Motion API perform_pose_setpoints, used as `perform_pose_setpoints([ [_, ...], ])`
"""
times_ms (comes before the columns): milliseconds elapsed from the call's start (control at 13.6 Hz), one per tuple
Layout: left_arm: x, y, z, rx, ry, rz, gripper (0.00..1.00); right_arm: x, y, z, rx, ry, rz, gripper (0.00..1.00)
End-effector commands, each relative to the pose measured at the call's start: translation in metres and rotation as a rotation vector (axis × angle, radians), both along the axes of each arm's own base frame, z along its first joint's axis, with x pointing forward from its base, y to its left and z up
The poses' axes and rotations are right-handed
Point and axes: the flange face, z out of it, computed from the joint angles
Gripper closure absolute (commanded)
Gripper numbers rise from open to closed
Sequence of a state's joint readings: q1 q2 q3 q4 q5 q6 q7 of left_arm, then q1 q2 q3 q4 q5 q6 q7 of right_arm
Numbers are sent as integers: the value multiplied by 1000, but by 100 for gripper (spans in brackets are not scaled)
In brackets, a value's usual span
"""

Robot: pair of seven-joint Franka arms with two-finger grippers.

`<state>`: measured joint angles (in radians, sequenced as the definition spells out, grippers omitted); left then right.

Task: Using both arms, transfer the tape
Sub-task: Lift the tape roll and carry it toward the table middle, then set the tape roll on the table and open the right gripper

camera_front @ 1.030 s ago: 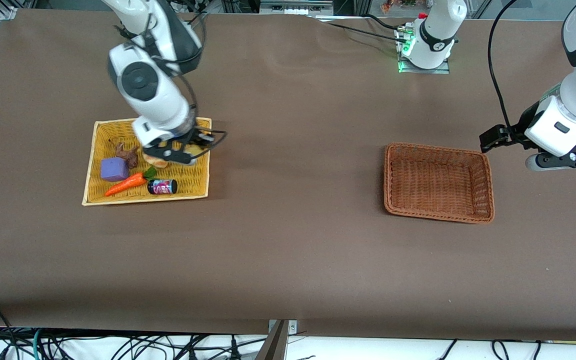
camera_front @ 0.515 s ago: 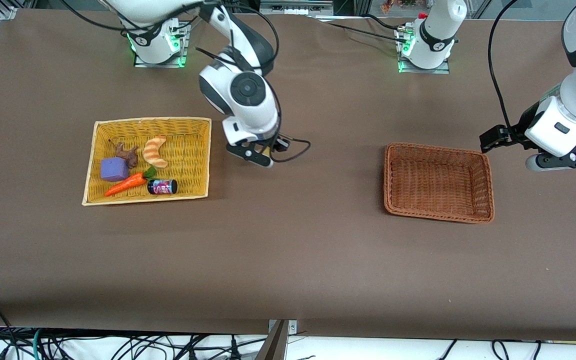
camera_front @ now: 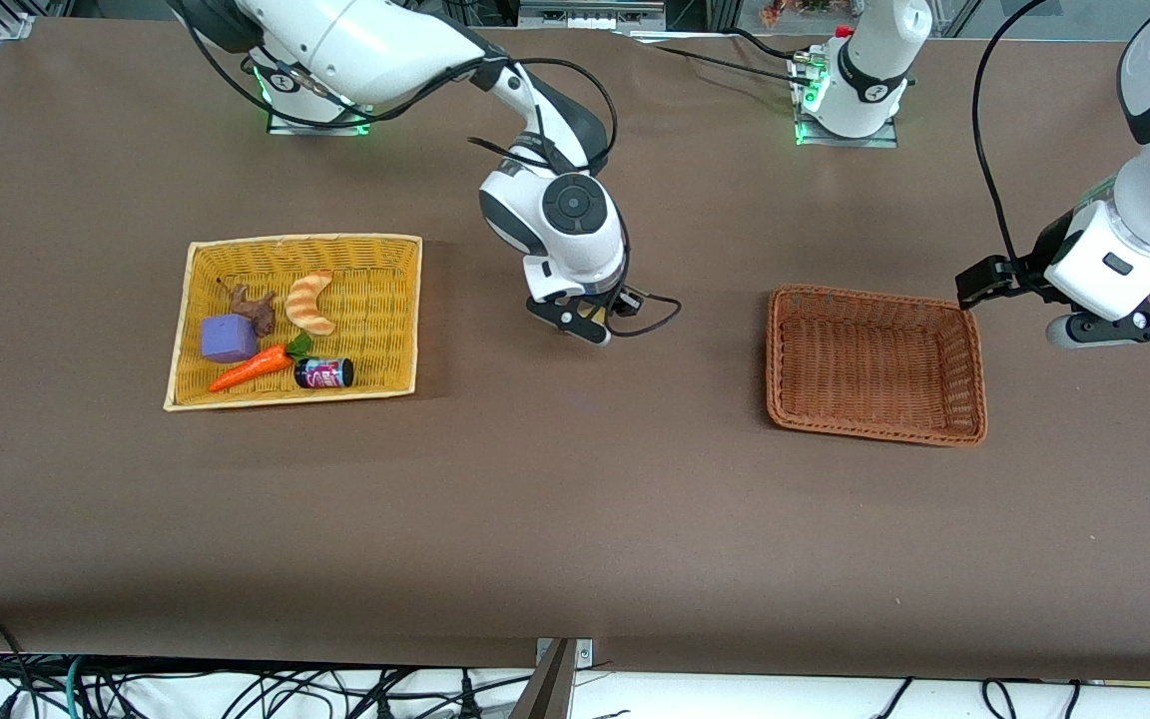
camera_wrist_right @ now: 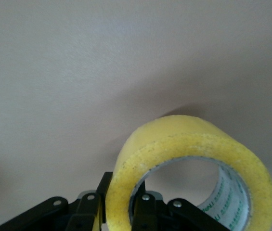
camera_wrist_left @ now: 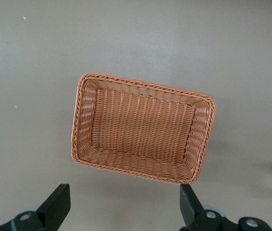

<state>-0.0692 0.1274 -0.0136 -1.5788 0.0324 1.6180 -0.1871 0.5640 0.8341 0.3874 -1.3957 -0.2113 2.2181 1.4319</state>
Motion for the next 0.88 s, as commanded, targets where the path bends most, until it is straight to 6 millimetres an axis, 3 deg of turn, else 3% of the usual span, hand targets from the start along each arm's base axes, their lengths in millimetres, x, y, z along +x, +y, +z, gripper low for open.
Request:
perform_pose_setpoints([
  [0, 2, 0, 6, -17, -16, 3, 0, 0, 9, -29, -16, -23, -4, 100],
  [294, 5, -4, 3, -13, -13, 42, 0, -4, 10, -54, -38, -38, 6, 100],
  [368, 5, -1, 2, -7, -12, 30, 0, -4, 10, -54, -37, -41, 9, 83],
  [442, 5, -3, 2, -2, -12, 25, 0, -1, 9, -51, -35, -43, 11, 50],
  [515, 5, -4, 0, -3, -9, 23, 0, 2, 8, -44, -36, -53, 10, 1],
  [662, 4, -5, 0, -16, -8, 42, 0, 11, 5, -16, -70, -85, 33, 0],
  [810, 2, -16, 2, -56, -5, 91, 0, 27, 1, 35, -125, -111, 106, 0],
])
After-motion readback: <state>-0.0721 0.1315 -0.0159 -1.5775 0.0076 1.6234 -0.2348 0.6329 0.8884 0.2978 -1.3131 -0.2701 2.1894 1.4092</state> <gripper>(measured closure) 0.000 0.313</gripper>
